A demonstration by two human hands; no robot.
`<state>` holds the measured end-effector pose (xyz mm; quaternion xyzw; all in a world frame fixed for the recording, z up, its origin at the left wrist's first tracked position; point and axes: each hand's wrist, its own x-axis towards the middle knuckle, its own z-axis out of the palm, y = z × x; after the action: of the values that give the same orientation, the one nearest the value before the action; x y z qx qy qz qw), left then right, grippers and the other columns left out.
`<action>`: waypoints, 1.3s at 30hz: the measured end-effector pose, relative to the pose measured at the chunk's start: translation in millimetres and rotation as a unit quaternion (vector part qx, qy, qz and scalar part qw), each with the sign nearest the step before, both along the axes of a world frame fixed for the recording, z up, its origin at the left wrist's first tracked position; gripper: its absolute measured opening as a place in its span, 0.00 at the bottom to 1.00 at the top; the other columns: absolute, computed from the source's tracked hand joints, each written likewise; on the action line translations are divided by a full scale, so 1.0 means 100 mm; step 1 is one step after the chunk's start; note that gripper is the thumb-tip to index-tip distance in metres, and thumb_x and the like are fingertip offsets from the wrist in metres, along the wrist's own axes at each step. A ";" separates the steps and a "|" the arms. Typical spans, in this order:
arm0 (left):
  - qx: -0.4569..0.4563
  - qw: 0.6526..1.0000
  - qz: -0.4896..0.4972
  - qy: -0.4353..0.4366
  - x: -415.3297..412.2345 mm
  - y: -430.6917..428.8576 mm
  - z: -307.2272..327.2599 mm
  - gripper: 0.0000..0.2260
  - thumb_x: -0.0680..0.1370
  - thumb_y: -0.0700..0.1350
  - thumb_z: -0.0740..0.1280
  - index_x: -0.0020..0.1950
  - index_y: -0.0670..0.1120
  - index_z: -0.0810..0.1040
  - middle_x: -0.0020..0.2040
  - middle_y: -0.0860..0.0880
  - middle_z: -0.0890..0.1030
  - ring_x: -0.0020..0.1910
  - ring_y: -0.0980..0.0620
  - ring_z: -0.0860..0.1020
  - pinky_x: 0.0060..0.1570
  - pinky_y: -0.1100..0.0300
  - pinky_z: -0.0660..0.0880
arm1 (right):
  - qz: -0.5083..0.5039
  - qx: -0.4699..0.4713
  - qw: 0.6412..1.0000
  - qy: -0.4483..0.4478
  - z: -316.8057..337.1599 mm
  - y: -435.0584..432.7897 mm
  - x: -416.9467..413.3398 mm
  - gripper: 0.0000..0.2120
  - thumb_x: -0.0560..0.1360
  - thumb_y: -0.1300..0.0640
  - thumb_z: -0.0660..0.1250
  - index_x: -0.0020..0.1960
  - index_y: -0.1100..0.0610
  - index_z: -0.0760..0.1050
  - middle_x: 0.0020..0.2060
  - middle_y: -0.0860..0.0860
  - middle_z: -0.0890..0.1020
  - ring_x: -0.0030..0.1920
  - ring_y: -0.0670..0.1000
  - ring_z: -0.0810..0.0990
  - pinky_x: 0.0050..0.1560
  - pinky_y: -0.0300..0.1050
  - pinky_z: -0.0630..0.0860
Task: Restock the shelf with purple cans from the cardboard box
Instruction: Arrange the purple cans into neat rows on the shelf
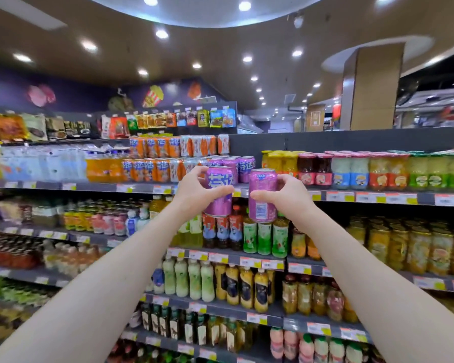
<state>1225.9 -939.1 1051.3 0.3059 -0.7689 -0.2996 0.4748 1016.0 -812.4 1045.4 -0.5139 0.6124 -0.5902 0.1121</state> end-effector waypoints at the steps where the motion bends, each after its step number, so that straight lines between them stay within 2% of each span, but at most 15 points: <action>1: -0.005 1.000 -0.006 0.003 0.04 -0.13 0.03 0.37 0.60 0.68 0.81 0.64 0.55 0.76 0.52 0.53 0.85 0.49 0.54 0.85 0.43 0.55 0.85 | -0.005 -0.002 1.000 -0.005 0.03 -0.11 0.05 0.32 0.58 0.43 0.84 0.58 0.47 0.75 0.48 0.40 0.82 0.44 0.39 0.83 0.39 0.37 0.78; 4: -0.017 1.000 -0.020 0.003 0.10 -0.47 0.07 0.34 0.61 0.68 0.80 0.61 0.57 0.76 0.50 0.54 0.85 0.47 0.56 0.84 0.43 0.57 0.83 | -0.016 -0.004 1.000 -0.019 0.09 -0.41 0.12 0.33 0.59 0.45 0.85 0.60 0.49 0.76 0.48 0.42 0.84 0.42 0.38 0.84 0.37 0.35 0.78; 6: -0.017 0.999 -0.033 0.002 0.10 -0.68 0.07 0.37 0.61 0.68 0.80 0.65 0.56 0.75 0.51 0.54 0.84 0.49 0.56 0.83 0.44 0.58 0.82 | -0.027 -0.004 0.999 -0.023 0.12 -0.59 0.12 0.34 0.59 0.47 0.85 0.61 0.50 0.76 0.50 0.44 0.84 0.47 0.43 0.85 0.42 0.40 0.81; 8: -0.011 0.999 -0.051 0.005 0.07 -0.89 0.03 0.35 0.62 0.67 0.81 0.64 0.56 0.75 0.51 0.55 0.85 0.48 0.56 0.84 0.40 0.62 0.81 | -0.043 0.002 0.999 -0.022 0.13 -0.76 0.09 0.34 0.60 0.48 0.85 0.62 0.51 0.76 0.51 0.45 0.84 0.49 0.45 0.84 0.46 0.45 0.81; 10: -0.007 0.998 -0.064 0.006 0.02 -1.09 -0.01 0.32 0.62 0.66 0.81 0.61 0.59 0.74 0.50 0.55 0.84 0.46 0.60 0.83 0.36 0.69 0.77 | -0.052 0.009 0.998 -0.030 0.11 -0.94 0.04 0.33 0.61 0.50 0.85 0.62 0.52 0.75 0.52 0.46 0.84 0.50 0.46 0.84 0.46 0.45 0.82; 12: -0.004 0.997 -0.072 0.010 -0.04 -1.29 -0.06 0.33 0.62 0.67 0.81 0.60 0.62 0.72 0.50 0.56 0.84 0.44 0.63 0.83 0.34 0.71 0.76 | -0.062 0.014 0.997 -0.036 0.08 -1.11 -0.03 0.33 0.62 0.51 0.85 0.62 0.52 0.75 0.52 0.47 0.84 0.49 0.47 0.84 0.46 0.45 0.82; 16: -0.003 0.997 -0.082 0.009 -0.20 -1.68 -0.14 0.36 0.61 0.69 0.80 0.63 0.61 0.70 0.51 0.57 0.83 0.46 0.62 0.83 0.37 0.69 0.78 | -0.071 0.025 0.997 -0.031 0.03 -1.48 -0.22 0.31 0.63 0.53 0.84 0.62 0.52 0.75 0.52 0.47 0.83 0.49 0.47 0.84 0.42 0.42 0.80; 21: -0.009 0.995 -0.100 0.003 -0.49 -2.16 -0.16 0.35 0.63 0.66 0.81 0.66 0.57 0.74 0.51 0.55 0.85 0.47 0.59 0.84 0.42 0.63 0.82 | -0.082 0.013 0.996 -0.039 0.00 -1.97 -0.50 0.32 0.63 0.53 0.84 0.64 0.53 0.75 0.53 0.48 0.83 0.51 0.47 0.83 0.46 0.44 0.81; 25: -0.036 0.994 -0.105 -0.011 -0.73 -2.48 -0.05 0.33 0.65 0.63 0.82 0.65 0.55 0.75 0.50 0.55 0.86 0.46 0.60 0.84 0.44 0.63 0.81 | -0.083 0.011 0.996 -0.039 0.03 -2.30 -0.70 0.30 0.64 0.54 0.84 0.62 0.53 0.75 0.51 0.47 0.84 0.48 0.45 0.84 0.38 0.38 0.80; 28: -0.030 0.993 -0.116 0.001 -0.89 -2.69 0.04 0.34 0.66 0.61 0.82 0.67 0.53 0.75 0.51 0.54 0.86 0.48 0.58 0.85 0.49 0.56 0.84 | -0.087 0.000 0.995 -0.050 0.08 -2.54 -0.83 0.32 0.65 0.54 0.84 0.64 0.52 0.73 0.52 0.47 0.83 0.49 0.45 0.83 0.38 0.40 0.80; 32: -0.027 0.991 -0.132 0.024 -1.01 -2.88 0.10 0.33 0.66 0.60 0.83 0.66 0.53 0.76 0.51 0.54 0.87 0.47 0.58 0.86 0.43 0.62 0.83 | -0.093 -0.012 0.994 -0.056 0.12 -2.76 -0.95 0.34 0.65 0.53 0.84 0.65 0.51 0.71 0.52 0.45 0.81 0.48 0.44 0.83 0.36 0.38 0.80; 39: -0.037 0.988 -0.147 0.029 -1.18 -3.12 0.10 0.33 0.64 0.63 0.83 0.64 0.54 0.76 0.50 0.55 0.87 0.47 0.60 0.86 0.42 0.62 0.83 | -0.121 -0.011 0.991 -0.061 0.13 -3.06 -1.10 0.34 0.66 0.54 0.83 0.67 0.52 0.70 0.54 0.48 0.81 0.50 0.47 0.83 0.39 0.42 0.81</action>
<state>1108.2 -1251.0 1061.2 0.1626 -0.8018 -0.3464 0.4589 906.4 -1118.6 1058.1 -0.4002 0.6554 -0.6366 0.0714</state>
